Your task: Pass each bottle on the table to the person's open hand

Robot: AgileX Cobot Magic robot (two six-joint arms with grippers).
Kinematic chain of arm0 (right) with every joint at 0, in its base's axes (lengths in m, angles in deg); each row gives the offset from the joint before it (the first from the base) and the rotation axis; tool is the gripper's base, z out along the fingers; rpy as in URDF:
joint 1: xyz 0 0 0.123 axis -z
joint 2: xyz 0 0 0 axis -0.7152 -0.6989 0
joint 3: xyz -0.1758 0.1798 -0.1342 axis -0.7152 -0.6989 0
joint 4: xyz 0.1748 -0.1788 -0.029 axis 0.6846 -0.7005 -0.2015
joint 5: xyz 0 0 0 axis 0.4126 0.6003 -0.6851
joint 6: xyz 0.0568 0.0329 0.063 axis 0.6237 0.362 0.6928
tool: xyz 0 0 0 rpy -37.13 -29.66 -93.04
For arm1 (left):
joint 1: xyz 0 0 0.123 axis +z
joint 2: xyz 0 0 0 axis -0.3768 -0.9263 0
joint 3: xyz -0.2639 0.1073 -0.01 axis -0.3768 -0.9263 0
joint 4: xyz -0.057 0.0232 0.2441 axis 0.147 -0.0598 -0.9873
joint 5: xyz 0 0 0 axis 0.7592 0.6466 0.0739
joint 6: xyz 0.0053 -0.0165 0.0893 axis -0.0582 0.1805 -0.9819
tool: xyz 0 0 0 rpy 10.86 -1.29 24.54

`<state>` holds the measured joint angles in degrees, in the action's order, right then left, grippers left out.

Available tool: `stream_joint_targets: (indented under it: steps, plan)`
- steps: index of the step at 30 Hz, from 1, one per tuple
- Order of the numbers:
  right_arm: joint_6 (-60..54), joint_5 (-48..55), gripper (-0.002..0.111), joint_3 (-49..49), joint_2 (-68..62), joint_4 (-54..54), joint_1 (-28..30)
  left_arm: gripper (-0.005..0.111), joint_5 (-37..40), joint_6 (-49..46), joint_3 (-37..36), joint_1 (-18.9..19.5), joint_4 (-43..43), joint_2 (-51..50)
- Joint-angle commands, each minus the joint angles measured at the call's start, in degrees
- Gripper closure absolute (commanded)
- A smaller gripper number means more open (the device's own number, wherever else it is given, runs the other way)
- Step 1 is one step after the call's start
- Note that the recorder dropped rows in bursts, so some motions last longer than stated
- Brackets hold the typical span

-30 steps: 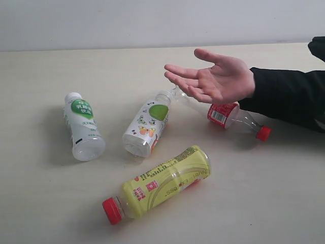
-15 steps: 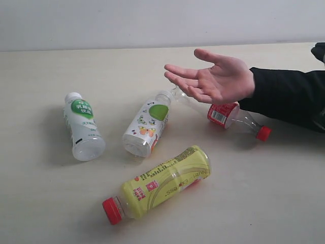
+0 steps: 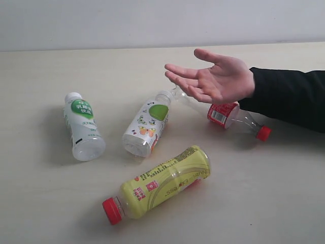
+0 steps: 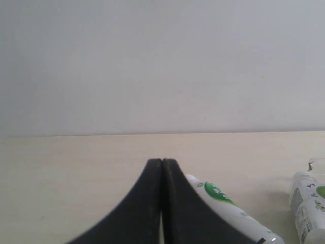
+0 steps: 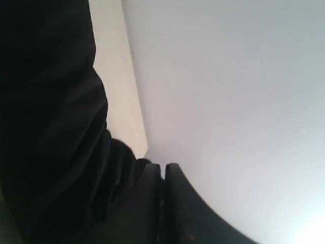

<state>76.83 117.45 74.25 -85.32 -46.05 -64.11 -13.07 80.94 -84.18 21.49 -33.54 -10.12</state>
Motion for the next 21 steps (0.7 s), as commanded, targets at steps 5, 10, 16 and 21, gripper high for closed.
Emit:
stream_joint_targets:
  steps: [5,10,16,21]
  plan:
    - [-15.31,16.70,0.108,3.58,-0.04,36.90,-11.17,0.107,-0.53,-0.03,-0.16,0.18,0.36,0.33]
    - [-29.22,21.25,0.108,12.60,-0.04,68.22,-12.13,0.107,-0.53,-0.03,-0.16,0.18,0.36,0.33]
    - [-47.61,33.21,0.108,20.49,-7.14,103.00,-12.13,0.107,-0.53,-0.03,-0.16,0.18,0.36,0.33]
    - [-48.20,40.57,0.108,23.52,-19.31,109.53,-12.13,0.107,-0.53,-0.03,-0.16,0.18,0.36,0.33]
